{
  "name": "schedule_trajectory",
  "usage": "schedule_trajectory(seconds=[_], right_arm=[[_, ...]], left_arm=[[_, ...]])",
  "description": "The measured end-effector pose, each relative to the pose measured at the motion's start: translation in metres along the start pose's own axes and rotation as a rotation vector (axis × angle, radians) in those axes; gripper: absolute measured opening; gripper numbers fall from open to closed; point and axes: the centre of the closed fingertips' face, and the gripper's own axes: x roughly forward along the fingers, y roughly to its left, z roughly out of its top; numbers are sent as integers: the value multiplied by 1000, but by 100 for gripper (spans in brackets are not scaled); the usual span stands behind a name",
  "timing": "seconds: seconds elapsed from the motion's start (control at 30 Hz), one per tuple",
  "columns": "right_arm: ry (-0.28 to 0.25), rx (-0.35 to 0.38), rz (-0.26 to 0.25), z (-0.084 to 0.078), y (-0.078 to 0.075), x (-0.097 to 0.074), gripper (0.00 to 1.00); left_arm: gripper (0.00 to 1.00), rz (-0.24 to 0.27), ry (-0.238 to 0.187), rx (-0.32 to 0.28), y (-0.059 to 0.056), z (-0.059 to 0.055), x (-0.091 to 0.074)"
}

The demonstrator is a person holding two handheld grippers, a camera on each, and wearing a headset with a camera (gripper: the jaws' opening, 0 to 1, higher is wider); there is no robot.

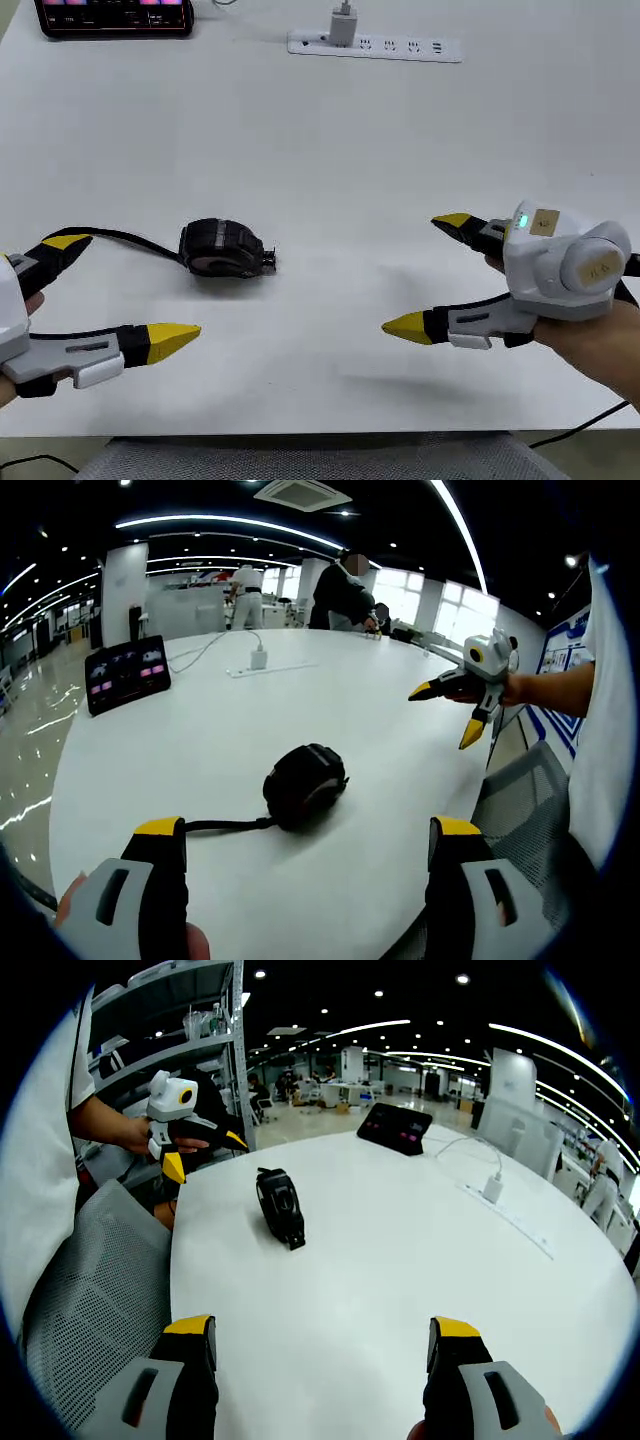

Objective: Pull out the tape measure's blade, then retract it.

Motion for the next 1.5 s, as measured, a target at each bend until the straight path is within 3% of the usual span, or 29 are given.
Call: schedule_trajectory(seconds=[0.3,0.5,0.67,0.93,1.37,1.4,1.43,1.5], right_arm=[[11,21,-41,-10,0,-20,85],[16,27,-59,-18,1,-32,89],[15,47,-69,-24,2,-40,91],[-1,75,-67,-27,6,-45,99],[14,84,-68,-33,8,-47,99],[14,86,-68,-33,8,-47,99],[12,93,-67,-33,8,-46,99],[12,91,-69,-33,7,-46,99]], left_arm=[[98,-4,29,54,3,-4,-12],[99,-24,65,102,-1,-13,-18],[99,-40,68,104,-1,-15,-22],[99,-55,69,101,-1,-15,-25],[99,-65,70,107,0,-17,-25],[99,-65,67,109,-1,-16,-25],[99,-58,84,148,-1,-19,-25],[99,-66,81,145,-4,-18,-25]])
